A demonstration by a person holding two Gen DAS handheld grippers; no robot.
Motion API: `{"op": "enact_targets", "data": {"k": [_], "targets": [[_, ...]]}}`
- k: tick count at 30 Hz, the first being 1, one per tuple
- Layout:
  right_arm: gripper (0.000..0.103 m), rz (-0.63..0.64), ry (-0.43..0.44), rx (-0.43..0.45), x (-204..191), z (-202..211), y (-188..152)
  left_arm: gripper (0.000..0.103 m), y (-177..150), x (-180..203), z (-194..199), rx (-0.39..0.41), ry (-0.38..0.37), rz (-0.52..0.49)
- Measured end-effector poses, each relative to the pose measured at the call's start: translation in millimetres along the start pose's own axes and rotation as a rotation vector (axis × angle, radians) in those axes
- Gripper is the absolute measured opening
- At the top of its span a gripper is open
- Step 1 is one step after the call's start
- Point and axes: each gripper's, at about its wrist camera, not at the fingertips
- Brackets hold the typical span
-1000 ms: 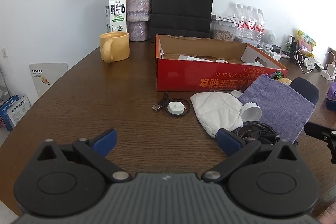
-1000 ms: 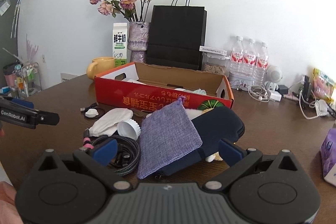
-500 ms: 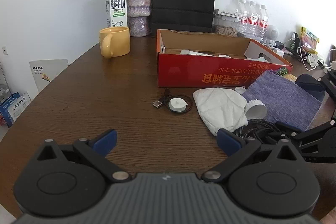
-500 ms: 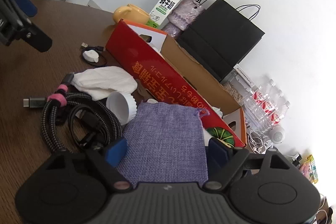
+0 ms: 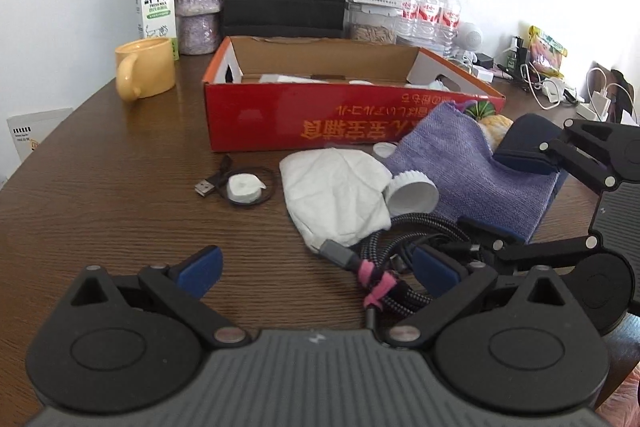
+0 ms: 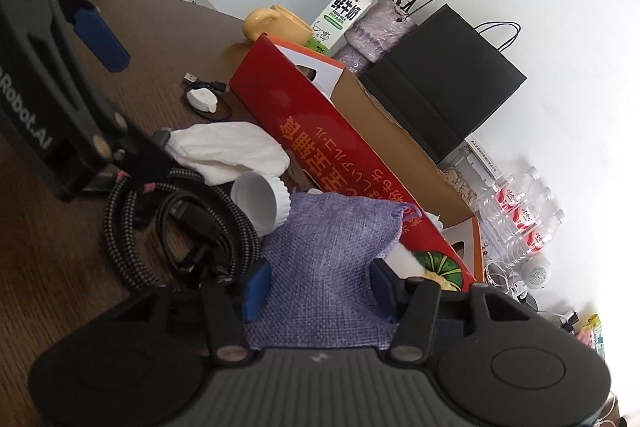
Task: Organize objects
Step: 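Grasp the lavender pouch with the right tool while the left tool grasps a white cap, then carry the pouch and cap into the box while both tools open to release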
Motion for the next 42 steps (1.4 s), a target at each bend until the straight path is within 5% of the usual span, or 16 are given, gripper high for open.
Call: {"op": "enact_targets", "data": {"k": [3,9,12,14,17,33,34,37,42], "targets": [[0.039,-0.001,0.012,0.008,-1,3,0,0.102,-1,1,-5,-0.016,-0.002,0.008],[0.022,-0.032,0.049,0.026,0,6,0,0.084,-3,-1,-9,-0.037,-0.034,0.042],[0.011,-0.093,0.077,0.057,7,11,-1,0.068,-4,1,-9,-0.031,-0.064,0.044],[0.009,-0.143,0.086,0.074,13,14,-3,0.041,-4,1,-9,-0.025,-0.098,0.047],[0.008,-0.229,0.104,0.101,22,20,-6,0.022,-4,2,-8,-0.021,-0.122,0.058],[0.008,-0.628,0.164,0.220,57,29,-39,0.022,-1,-22,-1,-0.010,-0.054,0.053],[0.008,-0.642,0.170,0.224,57,27,-41,0.027,0,-21,2,0.006,-0.048,0.049],[0.008,-0.683,0.182,0.240,60,25,-45,0.063,6,-15,11,0.061,-0.039,0.033],[0.008,-0.789,0.211,0.282,69,22,-55,0.070,18,7,4,0.087,-0.052,-0.022]]}}
Point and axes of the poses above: each gripper's, at about its wrist camera, not at the fingertips, and z roughly against the way its jaws point, x to its right, y to its top, and after that the axes turned 3 degrees about y, right-handed
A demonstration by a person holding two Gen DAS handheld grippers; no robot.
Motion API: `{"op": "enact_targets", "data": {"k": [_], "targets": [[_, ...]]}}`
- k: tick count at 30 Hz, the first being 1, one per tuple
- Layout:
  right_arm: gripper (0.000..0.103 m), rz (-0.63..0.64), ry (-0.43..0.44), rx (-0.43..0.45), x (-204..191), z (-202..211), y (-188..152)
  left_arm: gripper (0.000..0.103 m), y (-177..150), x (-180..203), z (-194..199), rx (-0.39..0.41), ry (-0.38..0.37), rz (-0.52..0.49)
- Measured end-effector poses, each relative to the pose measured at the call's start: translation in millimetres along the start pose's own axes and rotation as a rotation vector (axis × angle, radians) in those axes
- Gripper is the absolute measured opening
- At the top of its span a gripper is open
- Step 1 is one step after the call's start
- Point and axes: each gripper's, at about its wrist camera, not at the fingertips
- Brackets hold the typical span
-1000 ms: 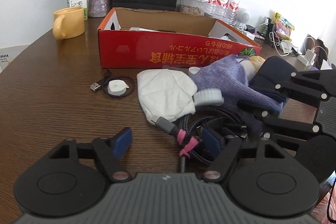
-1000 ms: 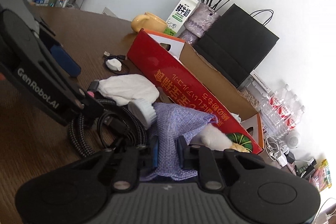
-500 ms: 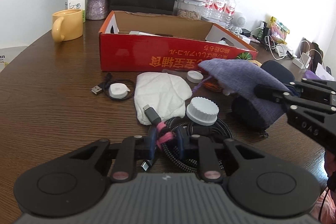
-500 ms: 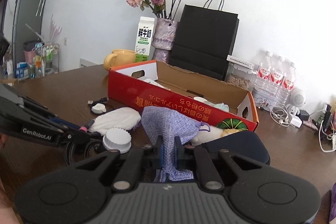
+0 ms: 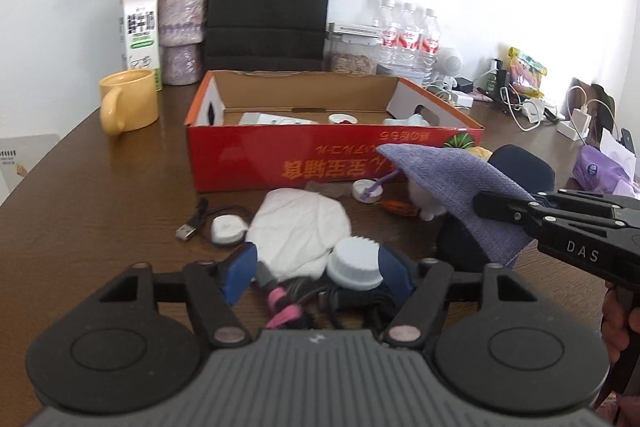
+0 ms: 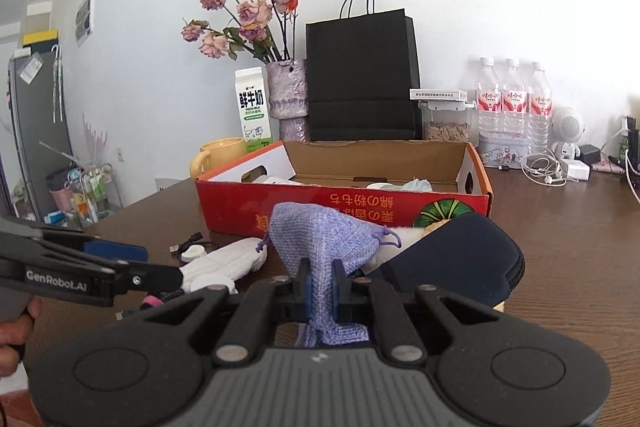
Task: Organize objects
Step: 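Carry the pouch and cap into the box while both tools open to release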
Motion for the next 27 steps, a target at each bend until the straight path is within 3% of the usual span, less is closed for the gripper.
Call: {"op": "enact_targets", "data": {"k": [9,16,27], "targets": [[0.008,-0.075,0.044,0.023,11,1,-7,0.066,0,28,-29,-0.039,-0.004,-0.071],[0.008,-0.076,0.051,0.019,9,0,-7,0.038,-3,27,-36,-0.053,0.007,-0.073],[0.008,-0.069,0.041,0.013,8,0,-6,0.037,-3,23,-20,-0.002,0.003,-0.054]]}}
Point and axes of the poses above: each gripper's, at about its wrist camera, not at the fingertips, and z roughly against the way its jaws point, x to its right, y to its top, and after that the axes turned 3 degrees about y, right-handed
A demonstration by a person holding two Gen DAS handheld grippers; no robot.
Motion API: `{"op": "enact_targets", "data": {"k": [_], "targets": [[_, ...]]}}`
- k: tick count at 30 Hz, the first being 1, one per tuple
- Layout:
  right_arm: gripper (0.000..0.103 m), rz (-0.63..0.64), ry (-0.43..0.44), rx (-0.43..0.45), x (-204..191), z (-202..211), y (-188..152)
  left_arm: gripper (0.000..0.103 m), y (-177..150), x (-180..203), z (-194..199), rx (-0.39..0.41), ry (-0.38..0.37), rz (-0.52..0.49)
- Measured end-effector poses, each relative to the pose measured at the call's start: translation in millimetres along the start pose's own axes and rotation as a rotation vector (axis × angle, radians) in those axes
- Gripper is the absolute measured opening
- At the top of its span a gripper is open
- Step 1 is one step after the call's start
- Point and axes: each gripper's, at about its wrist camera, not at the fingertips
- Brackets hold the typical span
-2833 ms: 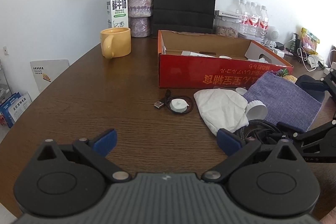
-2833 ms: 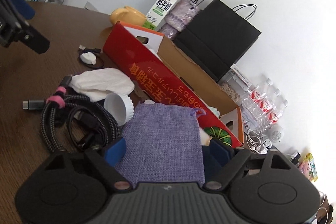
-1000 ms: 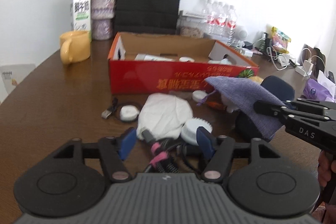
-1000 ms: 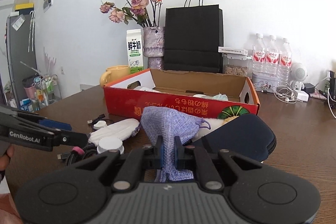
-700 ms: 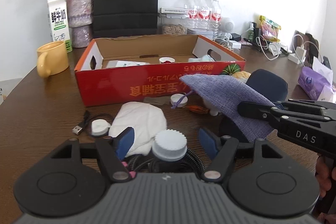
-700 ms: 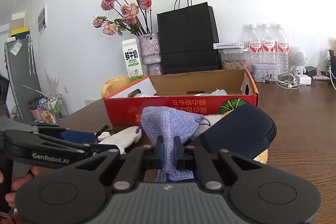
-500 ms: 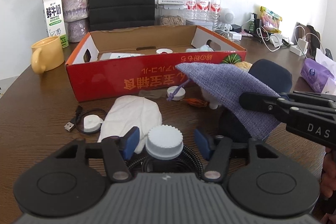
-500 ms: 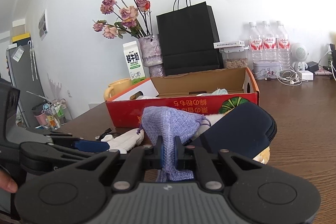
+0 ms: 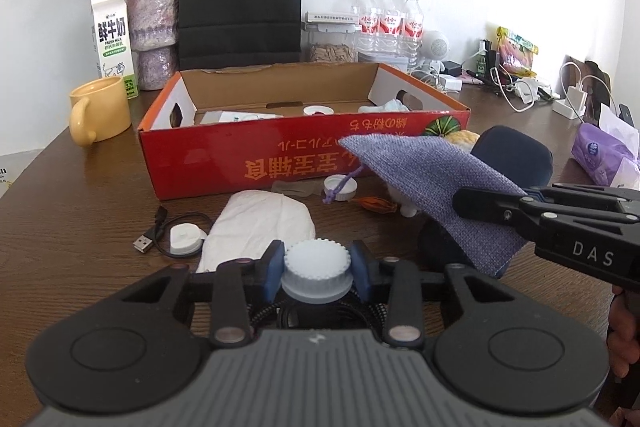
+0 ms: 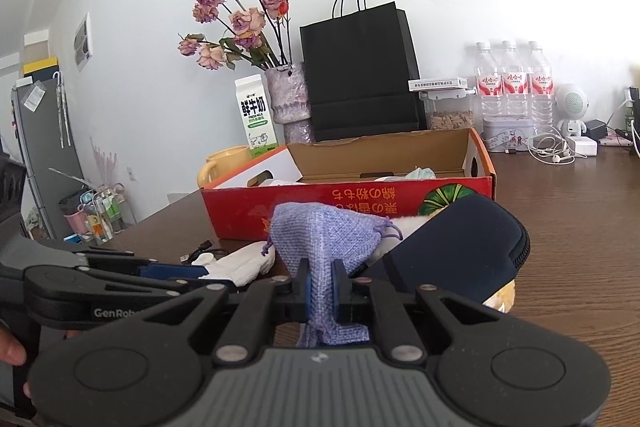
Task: Organize objects
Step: 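Carry the pouch and cap into the box while both tools open to release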
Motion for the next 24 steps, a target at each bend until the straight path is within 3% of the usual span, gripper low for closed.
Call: {"op": "enact_targets", "data": {"k": [10,24], "targets": [[0.008,0.019,0.002,-0.006,-5,-3,3,0.037,11,-9,9,0.047,0.006,0.015],[0.008,0.056,0.023,0.081,-16,-18,66,0.037,73,-12,23,0.241,0.004,0.031]]}}
Point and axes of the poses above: each gripper's, at about its wrist camera, not at the fingertips, and z roughly against the way its jaws point, x to its right, y to its top, and after that the axes turned 3 degrees about y, right-handed
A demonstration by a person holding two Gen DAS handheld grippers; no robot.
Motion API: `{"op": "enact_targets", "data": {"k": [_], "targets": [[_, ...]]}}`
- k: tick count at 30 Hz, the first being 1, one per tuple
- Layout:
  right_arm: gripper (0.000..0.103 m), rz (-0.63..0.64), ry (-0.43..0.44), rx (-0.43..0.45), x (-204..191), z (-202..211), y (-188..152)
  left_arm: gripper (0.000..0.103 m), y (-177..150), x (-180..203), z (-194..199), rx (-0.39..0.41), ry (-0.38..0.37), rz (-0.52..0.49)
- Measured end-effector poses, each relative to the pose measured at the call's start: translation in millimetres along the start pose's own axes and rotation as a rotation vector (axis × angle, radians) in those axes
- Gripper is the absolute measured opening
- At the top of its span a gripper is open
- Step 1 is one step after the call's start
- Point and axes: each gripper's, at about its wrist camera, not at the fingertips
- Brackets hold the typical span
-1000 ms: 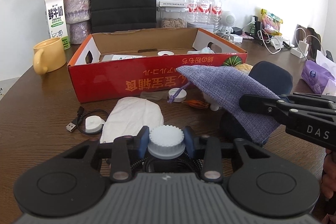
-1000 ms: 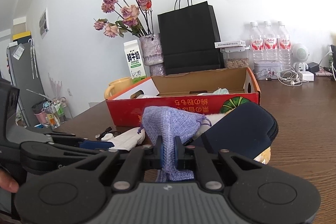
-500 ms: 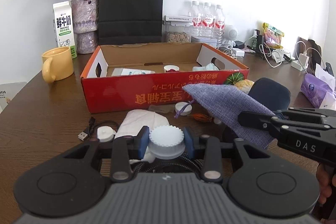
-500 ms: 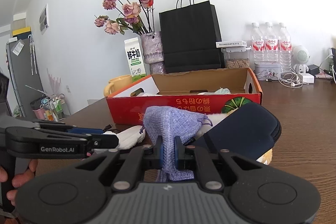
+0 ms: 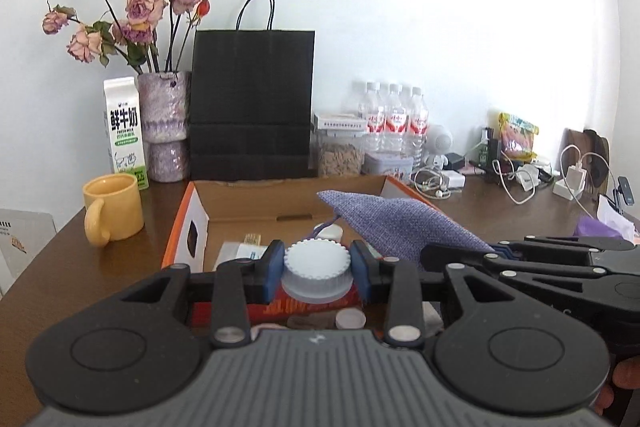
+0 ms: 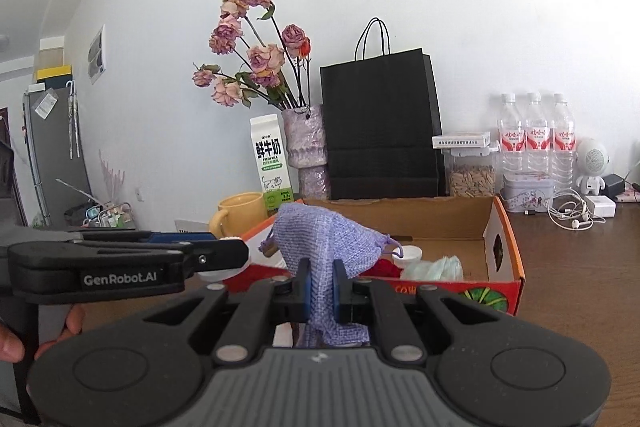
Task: Organize objects
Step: 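Carry the pouch and cap into the box while both tools open to release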
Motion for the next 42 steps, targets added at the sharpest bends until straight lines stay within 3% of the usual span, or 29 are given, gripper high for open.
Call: {"op": "enact_targets", "data": {"k": [6,14,34,35,36,37,38,39,40,41,42], "targets": [[0.008,-0.005,-0.018,0.018,10,-23,32,0.037,27,2,-16,0.056,0.008,0.009],[0.008,0.001,-0.064,-0.053,36,-63,68,0.037,57,-8,-55,0.068,0.042,0.024],[0.009,-0.092,-0.156,-0.325,89,-162,98,0.037,84,-12,-142,-0.059,0.072,0.012],[0.010,-0.093,-0.161,-0.334,91,-165,97,0.037,83,-14,-147,-0.073,0.073,0.023],[0.017,-0.090,-0.173,-0.345,91,-168,95,0.037,82,-15,-151,-0.093,0.076,0.027],[0.025,-0.089,-0.189,-0.354,91,-169,94,0.043,80,-16,-155,-0.111,0.079,0.033],[0.031,-0.087,-0.207,-0.361,92,-171,92,0.060,78,-19,-158,-0.126,0.080,0.044],[0.045,-0.083,-0.216,-0.366,93,-171,91,0.071,75,-22,-159,-0.130,0.082,0.055],[0.056,-0.082,-0.224,-0.366,93,-171,89,0.091,73,-24,-159,-0.126,0.094,0.063],[0.060,-0.076,-0.240,-0.368,94,-170,88,0.102,72,-26,-159,-0.119,0.114,0.068],[0.070,-0.070,-0.248,-0.368,94,-168,87,0.103,71,-29,-157,-0.111,0.130,0.073]]}}
Point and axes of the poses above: each gripper's, at about its wrist camera, not at the fingertips, and z roughly against the way its jaws point, x to its right, y to its top, and after that the axes turned 3 degrees about y, right-handed
